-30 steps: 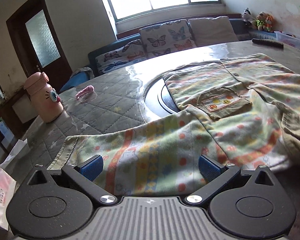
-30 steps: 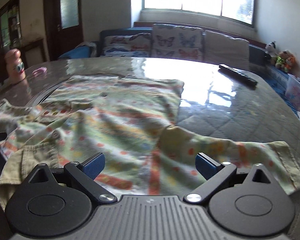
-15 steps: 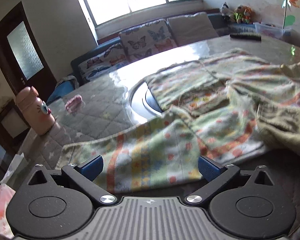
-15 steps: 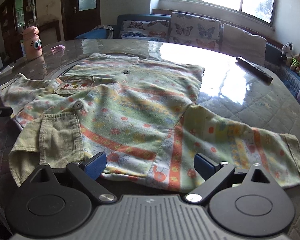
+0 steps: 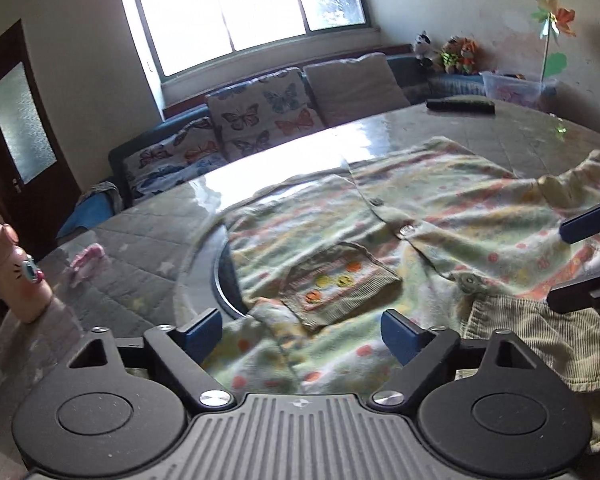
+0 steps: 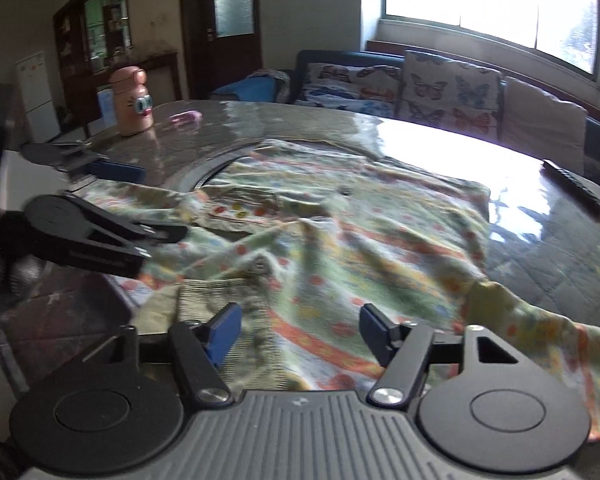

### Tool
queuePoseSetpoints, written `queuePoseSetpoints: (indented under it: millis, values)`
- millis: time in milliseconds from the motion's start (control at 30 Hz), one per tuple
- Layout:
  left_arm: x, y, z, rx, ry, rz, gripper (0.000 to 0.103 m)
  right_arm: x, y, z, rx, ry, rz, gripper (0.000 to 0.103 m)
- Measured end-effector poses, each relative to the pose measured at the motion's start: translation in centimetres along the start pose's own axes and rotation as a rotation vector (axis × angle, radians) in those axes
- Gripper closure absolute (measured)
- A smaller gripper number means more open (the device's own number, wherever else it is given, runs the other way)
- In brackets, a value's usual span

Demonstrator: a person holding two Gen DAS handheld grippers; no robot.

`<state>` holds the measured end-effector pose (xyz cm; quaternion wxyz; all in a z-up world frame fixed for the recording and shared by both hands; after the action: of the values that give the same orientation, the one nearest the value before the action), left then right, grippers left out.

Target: Fold clothes

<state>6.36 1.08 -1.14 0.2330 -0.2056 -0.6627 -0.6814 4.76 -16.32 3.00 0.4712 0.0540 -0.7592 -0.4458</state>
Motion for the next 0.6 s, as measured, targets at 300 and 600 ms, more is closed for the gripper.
queuePoseSetpoints:
  millis: [300,600]
  values:
    - [-0.4,-0.7,0.3,0.02,-0.047,0.033,0.047,-2.0,0.8,3.7,0.074,0.112,0.012,0.07]
    - [-0.3,0.8,-0.1,0.042,-0.085,0.008,0.047,-0.5,0.9,3.0,0.022,0.1,-0.027,0.098]
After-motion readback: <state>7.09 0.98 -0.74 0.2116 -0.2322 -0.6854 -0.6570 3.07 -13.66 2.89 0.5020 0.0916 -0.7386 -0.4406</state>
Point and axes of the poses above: each gripper's, at about its wrist camera, not at the fingertips, and x roughly against the way its jaws point, z to its left, y to its top, the point moved 2 cm from there along -x, roughly the way its jaws point, and after that the axes turned 15 degrees about x, right-handed, at the moved point
